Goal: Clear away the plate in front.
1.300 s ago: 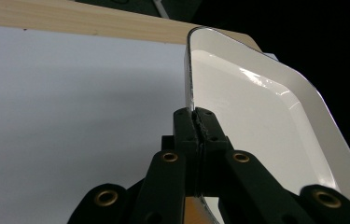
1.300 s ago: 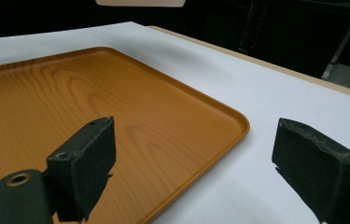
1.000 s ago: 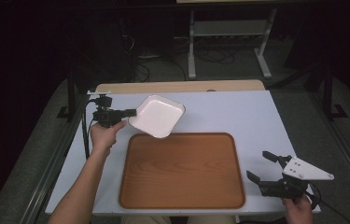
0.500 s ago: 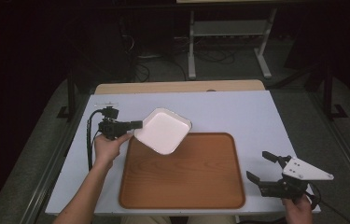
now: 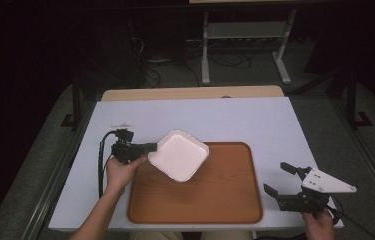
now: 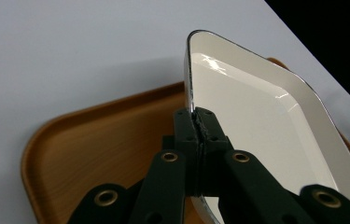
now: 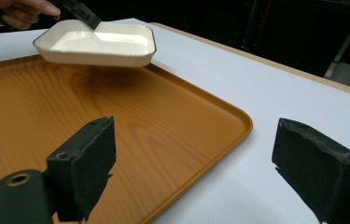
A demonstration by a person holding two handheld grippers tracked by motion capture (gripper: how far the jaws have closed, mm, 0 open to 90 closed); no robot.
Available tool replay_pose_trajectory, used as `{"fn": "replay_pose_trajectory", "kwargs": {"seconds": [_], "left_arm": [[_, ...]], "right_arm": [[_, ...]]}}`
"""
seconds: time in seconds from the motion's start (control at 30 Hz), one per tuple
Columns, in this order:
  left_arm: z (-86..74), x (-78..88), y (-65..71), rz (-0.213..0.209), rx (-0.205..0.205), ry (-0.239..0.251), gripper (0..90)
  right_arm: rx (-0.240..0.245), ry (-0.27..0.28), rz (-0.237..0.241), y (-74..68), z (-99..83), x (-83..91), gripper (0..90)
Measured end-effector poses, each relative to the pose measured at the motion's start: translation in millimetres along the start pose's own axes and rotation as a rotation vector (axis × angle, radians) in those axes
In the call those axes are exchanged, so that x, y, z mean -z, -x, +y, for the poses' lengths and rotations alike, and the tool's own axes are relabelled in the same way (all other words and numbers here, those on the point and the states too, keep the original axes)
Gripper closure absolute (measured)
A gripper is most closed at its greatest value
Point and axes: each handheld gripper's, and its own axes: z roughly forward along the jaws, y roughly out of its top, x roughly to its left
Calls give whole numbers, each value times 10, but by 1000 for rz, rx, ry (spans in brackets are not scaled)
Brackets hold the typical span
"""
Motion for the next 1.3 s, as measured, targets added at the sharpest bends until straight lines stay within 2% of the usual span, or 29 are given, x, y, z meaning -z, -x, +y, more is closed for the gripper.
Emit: {"fn": "replay_pose_trajectory", "kwargs": {"seconds": [0.27, 0.37, 0.47, 0.53, 0.6, 0.73, 0.87, 1.0, 1.07, 1.13, 1.23, 1.3], "left_arm": [[-145, -75, 30, 8, -3, -17, 889], [-177, -85, 49, 14, -21, -26, 889], [-213, -100, 86, 44, -44, -40, 889], [-241, -118, 107, 78, -76, -66, 889], [-277, -122, 114, 79, -65, -63, 890], [-324, -124, 155, 106, -87, -69, 889], [-399, -135, 186, 146, -117, -101, 882], [-465, -109, 222, 183, -125, -115, 865], [-499, -104, 245, 196, -130, -131, 854], [-530, -94, 259, 185, -123, -134, 831], [-555, -83, 283, 174, -103, -148, 742], [-574, -71, 312, 176, -112, -147, 714]], "right_arm": [[4, -4, 1, -3, 1, -4, 125], [3, -8, 1, -4, 1, -7, 125], [3, -10, 0, -4, 1, -9, 125], [4, -11, 0, -5, 1, -11, 125], [5, -12, 0, -5, 1, -11, 125], [4, -13, -1, -5, 1, -13, 125], [4, -15, -2, -5, 1, -13, 125], [4, -15, -3, -3, 0, -16, 125], [5, -16, -3, -3, 0, -18, 125], [5, -17, -4, -3, 0, -19, 125], [2, -17, -5, 0, 0, -15, 125], [-2, -15, -9, 3, -1, -9, 125]]}}
